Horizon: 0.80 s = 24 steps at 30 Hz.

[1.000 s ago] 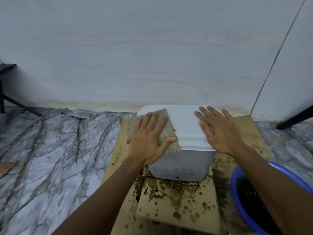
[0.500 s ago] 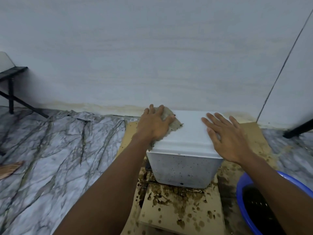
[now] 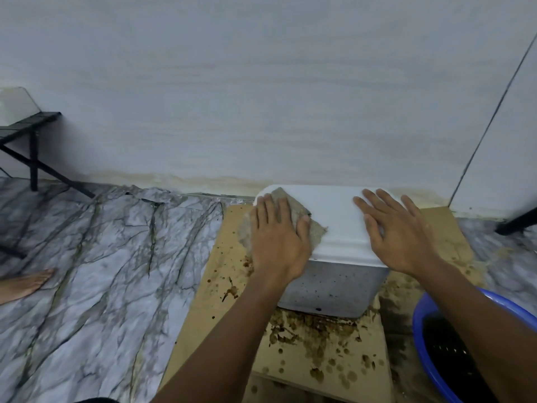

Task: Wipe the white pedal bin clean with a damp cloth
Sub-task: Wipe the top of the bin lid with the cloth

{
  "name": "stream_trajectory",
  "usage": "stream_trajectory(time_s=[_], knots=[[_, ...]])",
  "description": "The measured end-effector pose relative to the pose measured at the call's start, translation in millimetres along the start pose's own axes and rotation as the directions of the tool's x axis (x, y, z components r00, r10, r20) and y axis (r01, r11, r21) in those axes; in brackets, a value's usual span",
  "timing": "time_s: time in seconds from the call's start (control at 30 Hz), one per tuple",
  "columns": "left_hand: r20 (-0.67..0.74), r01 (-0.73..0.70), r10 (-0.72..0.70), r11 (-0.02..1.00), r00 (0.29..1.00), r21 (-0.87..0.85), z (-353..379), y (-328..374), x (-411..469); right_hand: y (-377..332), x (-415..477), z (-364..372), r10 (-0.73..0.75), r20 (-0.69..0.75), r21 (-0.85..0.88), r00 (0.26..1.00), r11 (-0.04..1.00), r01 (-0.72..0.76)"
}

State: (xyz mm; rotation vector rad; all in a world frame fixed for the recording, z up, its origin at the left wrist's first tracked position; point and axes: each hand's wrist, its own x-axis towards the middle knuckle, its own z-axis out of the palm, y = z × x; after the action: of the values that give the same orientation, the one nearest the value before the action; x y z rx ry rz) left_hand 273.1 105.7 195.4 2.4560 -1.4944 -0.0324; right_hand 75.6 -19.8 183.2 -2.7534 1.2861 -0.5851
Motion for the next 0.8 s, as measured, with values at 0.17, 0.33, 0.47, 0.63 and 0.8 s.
stream_trajectory(time_s=[0.17,0.33,0.47,0.63,0.8], knots=[[0.092,-0.291,0.291,0.957,0.952,-0.014,1.9,25.0,16.1,2.7,-1.0,-1.1,-0.018,0.004,-0.004,1.0,1.0,0.018],[-0.065,-0.151,0.154,0.987,0.986,0.051,-18.0,15.4,45.1,2.0,-0.9,-1.7,-0.022,-0.006,0.011,1.0,1.0,0.022],[-0.039,-0.041,0.04,0.998,0.998,-0.048,-4.4,24.7,11.8,3.0,-0.4,0.8,-0.023,-0.037,0.013,0.999,1.0,0.024],[0.133,-0.065,0.07,0.997,0.989,-0.047,-10.2,7.1,47.8,3.3,0.5,0.6,-0.036,-0.051,0.015,0.998,0.999,0.037],[0.193,-0.065,0.071,0.997,0.979,-0.036,-14.5,-13.1,78.5,1.4,1.5,0.1,-0.027,-0.04,0.015,0.999,0.999,0.028]])
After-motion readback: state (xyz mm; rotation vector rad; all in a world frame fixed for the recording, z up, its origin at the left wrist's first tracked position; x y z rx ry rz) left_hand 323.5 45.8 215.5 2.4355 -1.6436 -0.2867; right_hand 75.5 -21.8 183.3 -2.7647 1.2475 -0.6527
